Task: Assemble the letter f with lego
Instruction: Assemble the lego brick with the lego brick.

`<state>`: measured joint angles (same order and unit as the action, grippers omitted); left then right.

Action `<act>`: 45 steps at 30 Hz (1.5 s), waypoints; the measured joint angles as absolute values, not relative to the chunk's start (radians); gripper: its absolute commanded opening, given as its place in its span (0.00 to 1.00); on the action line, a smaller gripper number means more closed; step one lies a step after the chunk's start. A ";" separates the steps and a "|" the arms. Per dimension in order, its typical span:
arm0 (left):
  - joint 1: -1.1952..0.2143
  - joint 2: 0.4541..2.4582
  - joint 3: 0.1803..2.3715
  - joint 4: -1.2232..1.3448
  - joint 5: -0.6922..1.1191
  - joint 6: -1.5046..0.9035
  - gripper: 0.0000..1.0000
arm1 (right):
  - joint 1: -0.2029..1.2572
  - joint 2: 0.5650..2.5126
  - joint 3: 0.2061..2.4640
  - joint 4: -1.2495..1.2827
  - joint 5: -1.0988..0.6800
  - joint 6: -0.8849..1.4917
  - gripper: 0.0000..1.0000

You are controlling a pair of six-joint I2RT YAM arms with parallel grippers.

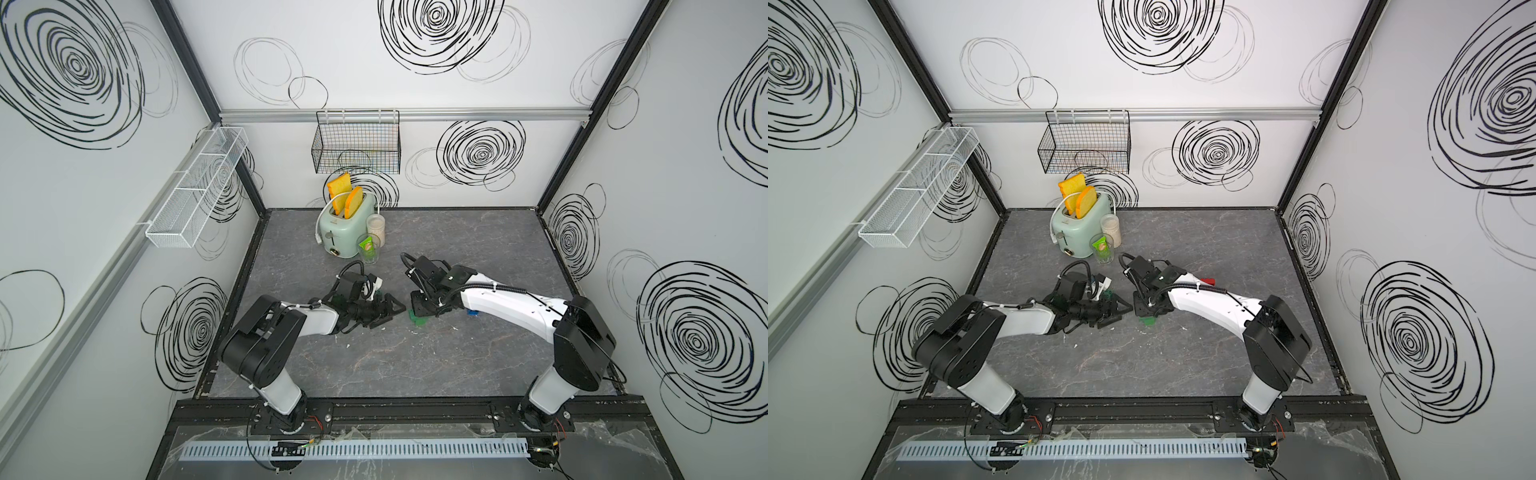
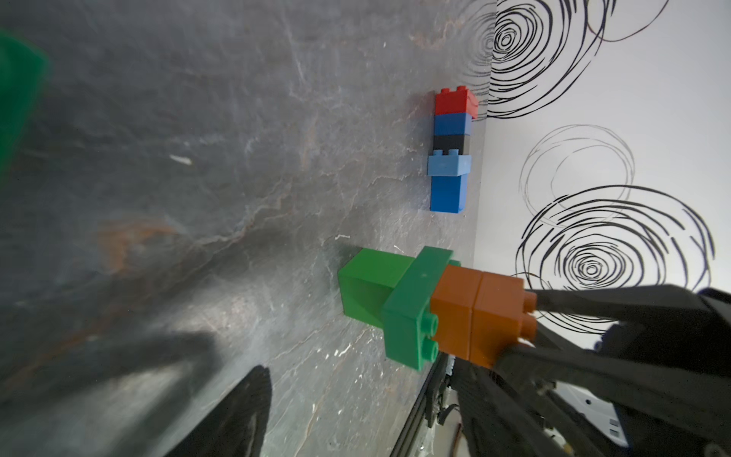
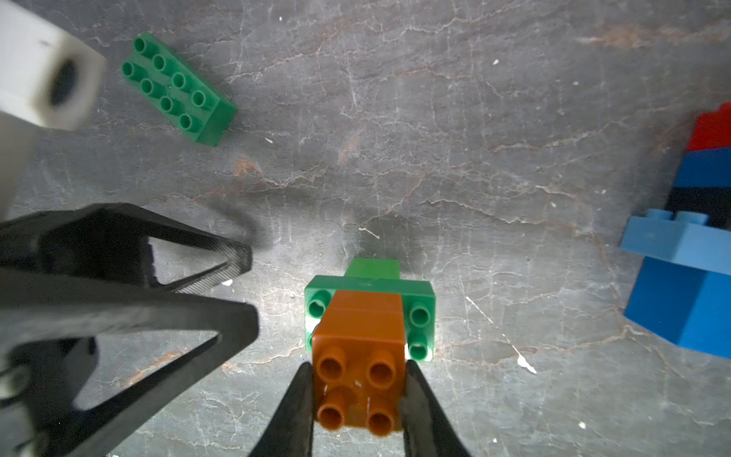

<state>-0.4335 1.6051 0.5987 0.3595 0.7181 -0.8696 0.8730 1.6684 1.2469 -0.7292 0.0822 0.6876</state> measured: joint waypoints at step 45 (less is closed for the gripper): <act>-0.327 1.388 0.595 -0.081 0.556 -0.650 0.91 | 0.864 1.731 1.381 -0.862 0.078 0.677 0.51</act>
<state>-0.3271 1.3876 0.5945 -0.0807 0.5564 -0.6502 0.8639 1.7313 1.3811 -0.8619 0.0784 0.6765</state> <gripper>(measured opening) 0.915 0.485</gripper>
